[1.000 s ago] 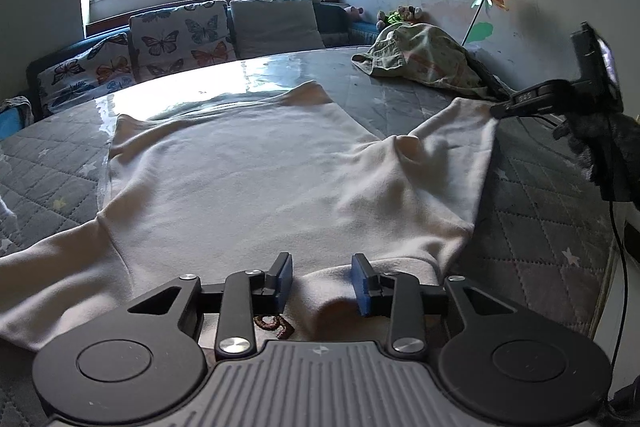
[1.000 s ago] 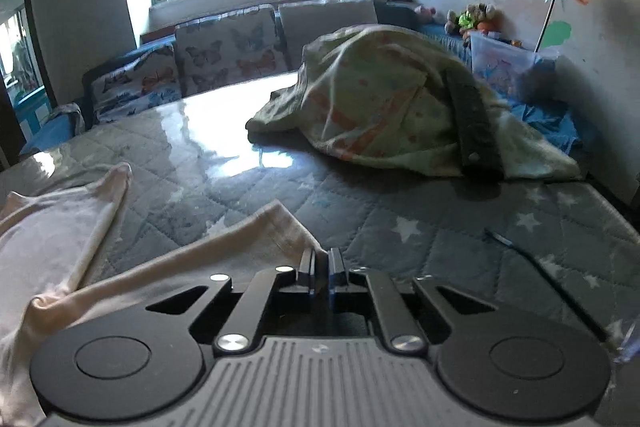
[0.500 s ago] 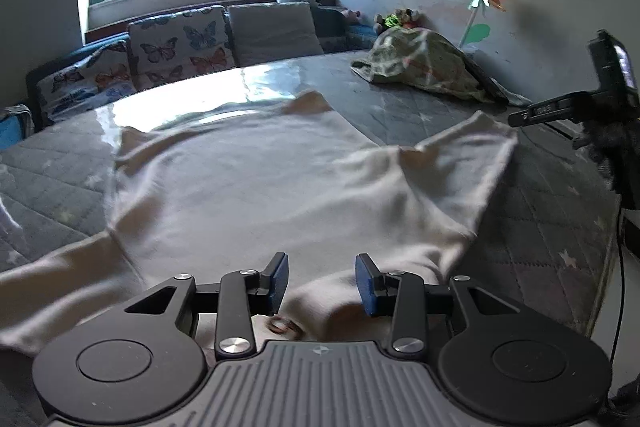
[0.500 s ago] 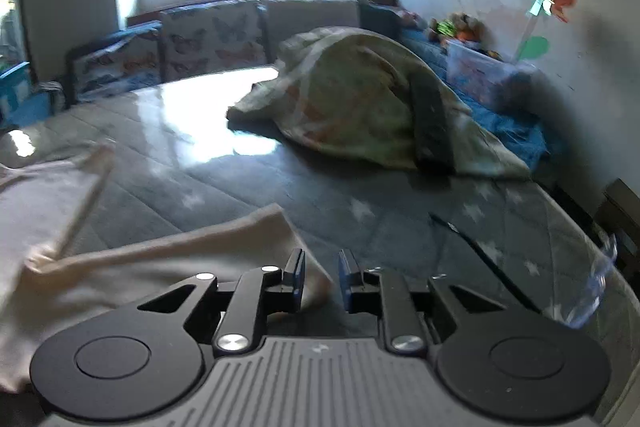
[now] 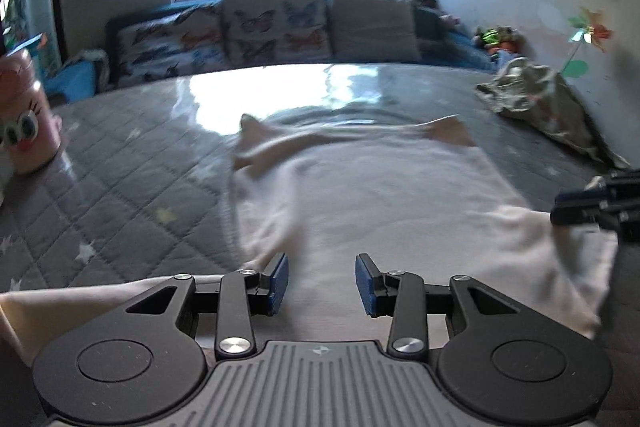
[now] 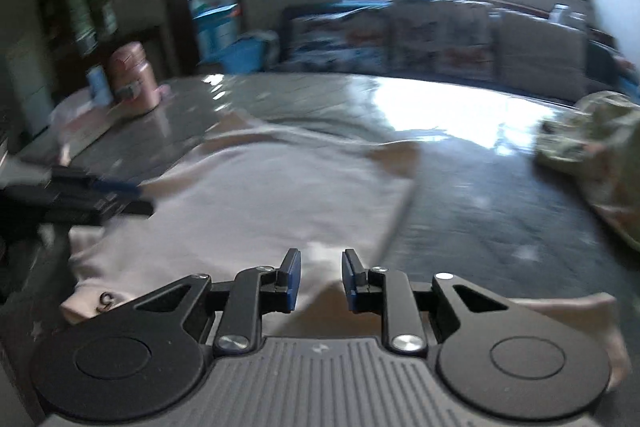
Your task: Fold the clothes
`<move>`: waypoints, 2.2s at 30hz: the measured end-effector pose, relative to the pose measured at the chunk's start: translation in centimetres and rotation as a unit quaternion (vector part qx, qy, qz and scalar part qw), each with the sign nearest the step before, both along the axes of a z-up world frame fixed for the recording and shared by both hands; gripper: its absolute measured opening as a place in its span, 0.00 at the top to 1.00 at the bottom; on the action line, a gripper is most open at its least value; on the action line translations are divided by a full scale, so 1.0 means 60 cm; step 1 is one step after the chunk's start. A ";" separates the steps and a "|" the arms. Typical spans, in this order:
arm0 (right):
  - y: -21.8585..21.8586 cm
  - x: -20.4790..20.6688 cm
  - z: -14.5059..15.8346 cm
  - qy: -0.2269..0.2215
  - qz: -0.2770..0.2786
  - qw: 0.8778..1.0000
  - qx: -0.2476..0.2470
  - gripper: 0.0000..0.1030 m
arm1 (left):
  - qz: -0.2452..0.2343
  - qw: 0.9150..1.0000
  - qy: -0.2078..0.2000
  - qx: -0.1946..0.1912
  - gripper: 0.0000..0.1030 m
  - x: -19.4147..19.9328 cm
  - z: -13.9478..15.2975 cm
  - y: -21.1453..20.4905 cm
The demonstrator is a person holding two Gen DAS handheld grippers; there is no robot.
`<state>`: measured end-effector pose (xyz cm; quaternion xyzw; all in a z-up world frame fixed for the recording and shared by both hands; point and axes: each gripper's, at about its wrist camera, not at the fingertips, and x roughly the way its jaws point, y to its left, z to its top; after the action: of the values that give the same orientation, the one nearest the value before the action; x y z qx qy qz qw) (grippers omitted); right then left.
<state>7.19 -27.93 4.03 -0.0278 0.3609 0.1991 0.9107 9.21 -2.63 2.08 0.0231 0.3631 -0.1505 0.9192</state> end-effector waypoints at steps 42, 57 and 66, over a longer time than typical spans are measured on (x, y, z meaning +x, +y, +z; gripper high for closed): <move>-0.027 0.328 -0.051 0.022 -0.082 0.996 0.008 0.97 | 0.068 0.997 -0.043 0.016 0.92 0.250 0.024 0.044; 0.028 0.331 -0.024 0.002 -0.036 0.999 -0.005 0.85 | 0.104 0.994 -0.022 0.027 0.76 0.236 0.022 0.099; 0.172 0.228 -0.019 0.014 0.107 0.994 -0.013 0.77 | 0.126 0.990 -0.053 0.028 0.55 0.140 0.083 0.140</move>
<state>20.89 -17.63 2.91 -0.0751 0.3712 0.2908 0.8786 17.64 5.75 7.07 0.0104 0.3178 -0.0218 0.9478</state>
